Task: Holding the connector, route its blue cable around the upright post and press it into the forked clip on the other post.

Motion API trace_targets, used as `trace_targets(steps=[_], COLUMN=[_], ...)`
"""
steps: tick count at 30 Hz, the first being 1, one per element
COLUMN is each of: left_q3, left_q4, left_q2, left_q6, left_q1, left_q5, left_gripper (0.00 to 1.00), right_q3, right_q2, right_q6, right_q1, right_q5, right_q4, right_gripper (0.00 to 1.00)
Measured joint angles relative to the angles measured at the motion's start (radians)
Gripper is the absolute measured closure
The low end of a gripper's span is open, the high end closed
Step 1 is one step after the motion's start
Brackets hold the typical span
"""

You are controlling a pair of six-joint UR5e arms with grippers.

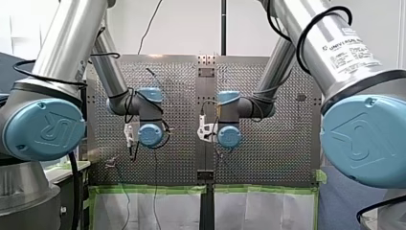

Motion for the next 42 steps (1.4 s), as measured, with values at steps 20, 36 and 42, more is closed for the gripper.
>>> trace_targets(steps=[20, 36, 42], left_q3=[0.138, 0.179, 0.236], left_q4=[-0.168, -0.296, -0.354], left_q2=[0.167, 0.295, 0.354], left_q6=[-0.074, -0.19, -0.244], left_q1=[0.088, 0.215, 0.273], left_q5=[-0.031, 0.007, 0.007], left_gripper=[1.0, 1.0, 0.98], right_q3=[-0.178, -0.31, -0.365], right_q2=[-0.178, -0.222, -0.204], right_q6=[-0.025, -0.024, -0.025], right_q1=[-0.005, -0.004, 0.001], right_q5=[-0.107, -0.238, -0.294], right_q4=[0.178, 0.31, 0.365], right_gripper=[1.0, 1.0, 1.0])
